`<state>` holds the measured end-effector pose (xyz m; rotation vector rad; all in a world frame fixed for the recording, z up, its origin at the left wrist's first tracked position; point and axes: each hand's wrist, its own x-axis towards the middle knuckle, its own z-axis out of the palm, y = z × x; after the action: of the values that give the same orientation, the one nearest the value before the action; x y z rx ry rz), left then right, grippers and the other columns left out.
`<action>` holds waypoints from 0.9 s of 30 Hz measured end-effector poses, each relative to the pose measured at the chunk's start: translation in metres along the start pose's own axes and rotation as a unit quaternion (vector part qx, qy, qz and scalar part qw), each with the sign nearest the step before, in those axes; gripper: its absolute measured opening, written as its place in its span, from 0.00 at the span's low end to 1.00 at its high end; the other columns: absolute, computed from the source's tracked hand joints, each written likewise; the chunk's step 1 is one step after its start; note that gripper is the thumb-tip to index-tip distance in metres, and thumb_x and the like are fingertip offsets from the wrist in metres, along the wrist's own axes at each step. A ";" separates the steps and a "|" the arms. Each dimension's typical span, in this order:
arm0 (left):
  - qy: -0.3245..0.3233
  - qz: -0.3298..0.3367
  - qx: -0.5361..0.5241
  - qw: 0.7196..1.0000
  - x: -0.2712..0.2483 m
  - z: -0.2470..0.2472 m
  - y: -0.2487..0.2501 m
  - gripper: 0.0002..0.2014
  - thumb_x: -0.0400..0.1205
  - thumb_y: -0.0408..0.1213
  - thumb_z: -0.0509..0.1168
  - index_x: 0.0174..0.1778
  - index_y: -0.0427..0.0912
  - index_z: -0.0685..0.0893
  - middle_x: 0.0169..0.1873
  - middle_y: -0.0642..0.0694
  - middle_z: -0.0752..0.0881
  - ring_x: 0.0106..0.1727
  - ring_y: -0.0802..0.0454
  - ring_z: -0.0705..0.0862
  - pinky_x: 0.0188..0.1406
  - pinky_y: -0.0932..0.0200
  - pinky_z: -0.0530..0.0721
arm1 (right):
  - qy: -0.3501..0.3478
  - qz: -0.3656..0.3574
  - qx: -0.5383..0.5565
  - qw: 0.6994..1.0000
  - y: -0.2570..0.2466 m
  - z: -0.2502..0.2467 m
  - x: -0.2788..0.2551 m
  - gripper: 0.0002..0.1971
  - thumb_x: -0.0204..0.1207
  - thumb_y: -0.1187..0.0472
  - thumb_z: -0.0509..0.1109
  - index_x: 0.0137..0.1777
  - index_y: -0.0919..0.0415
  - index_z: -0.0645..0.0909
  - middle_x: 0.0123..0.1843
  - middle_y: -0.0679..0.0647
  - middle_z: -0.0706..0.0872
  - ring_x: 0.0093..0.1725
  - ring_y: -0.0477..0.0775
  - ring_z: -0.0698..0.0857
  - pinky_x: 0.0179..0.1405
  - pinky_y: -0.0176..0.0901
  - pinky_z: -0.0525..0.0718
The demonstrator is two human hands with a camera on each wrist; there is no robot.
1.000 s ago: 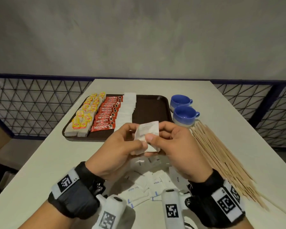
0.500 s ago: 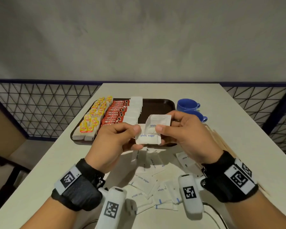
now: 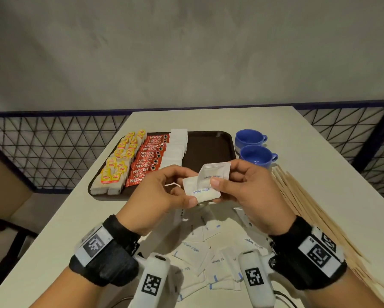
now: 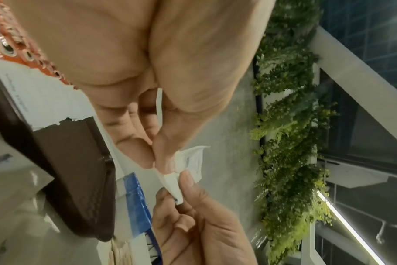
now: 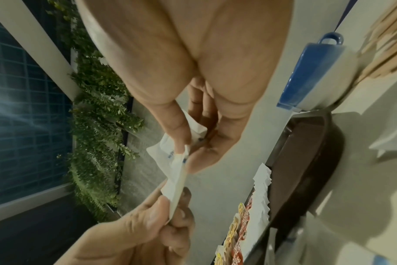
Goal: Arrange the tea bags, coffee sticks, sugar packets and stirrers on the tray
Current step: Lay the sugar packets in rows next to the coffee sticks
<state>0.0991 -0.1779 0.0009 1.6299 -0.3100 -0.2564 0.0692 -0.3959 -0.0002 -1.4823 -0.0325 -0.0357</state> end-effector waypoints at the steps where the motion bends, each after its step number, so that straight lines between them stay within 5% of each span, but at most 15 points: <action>1: -0.004 0.002 0.021 1.000 0.002 0.000 0.002 0.22 0.68 0.21 0.82 0.53 0.48 0.93 0.47 0.40 0.87 0.39 0.42 0.80 0.48 0.47 0.87 | 0.003 0.000 -0.006 1.000 0.001 0.001 0.000 0.13 0.77 0.69 0.79 0.61 0.63 0.85 0.53 0.55 0.96 0.52 0.58 0.95 0.47 0.54 0.94; 6: -0.011 0.002 0.083 0.997 0.014 -0.001 0.013 0.05 0.75 0.30 0.79 0.45 0.37 0.92 0.36 0.41 0.90 0.35 0.50 0.89 0.38 0.56 0.89 | 0.019 0.007 -0.009 1.000 0.002 0.002 0.002 0.09 0.80 0.65 0.77 0.59 0.61 0.87 0.51 0.55 0.96 0.50 0.58 0.96 0.52 0.57 0.92; 12: 0.001 0.036 0.232 0.972 0.044 -0.021 0.043 0.03 0.75 0.37 0.82 0.42 0.46 0.95 0.37 0.49 0.94 0.35 0.54 0.87 0.36 0.59 0.85 | 0.084 -0.016 0.000 0.996 -0.005 -0.014 0.008 0.06 0.82 0.61 0.75 0.54 0.63 0.90 0.47 0.56 0.95 0.42 0.57 0.93 0.45 0.51 0.93; 17: 0.068 0.053 0.309 0.947 0.109 -0.043 0.069 0.03 0.79 0.44 0.78 0.46 0.51 0.94 0.41 0.53 0.94 0.43 0.53 0.91 0.49 0.55 0.91 | 0.084 -0.015 -0.019 0.996 -0.003 -0.017 0.010 0.05 0.81 0.60 0.76 0.50 0.62 0.90 0.42 0.56 0.94 0.36 0.51 0.90 0.38 0.39 0.90; 23: 0.058 -0.013 0.344 0.937 0.209 -0.053 0.059 0.02 0.78 0.38 0.80 0.45 0.45 0.94 0.37 0.48 0.94 0.40 0.53 0.93 0.52 0.52 0.93 | 0.087 0.006 -0.039 0.995 -0.001 -0.018 0.010 0.04 0.80 0.60 0.76 0.49 0.60 0.91 0.42 0.54 0.94 0.35 0.51 0.90 0.40 0.42 0.91; 27: 0.033 -0.062 0.404 0.912 0.257 -0.047 0.037 0.05 0.77 0.34 0.81 0.48 0.41 0.94 0.42 0.45 0.94 0.40 0.53 0.92 0.44 0.60 0.91 | 0.099 0.031 -0.068 0.992 0.001 -0.021 0.014 0.03 0.79 0.60 0.77 0.49 0.57 0.91 0.42 0.52 0.95 0.38 0.54 0.93 0.37 0.41 0.91</action>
<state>0.3543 -0.2261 0.0469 2.4793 -0.2748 -0.1737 0.0830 -0.4172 -0.0022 -1.6092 0.1795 -0.1373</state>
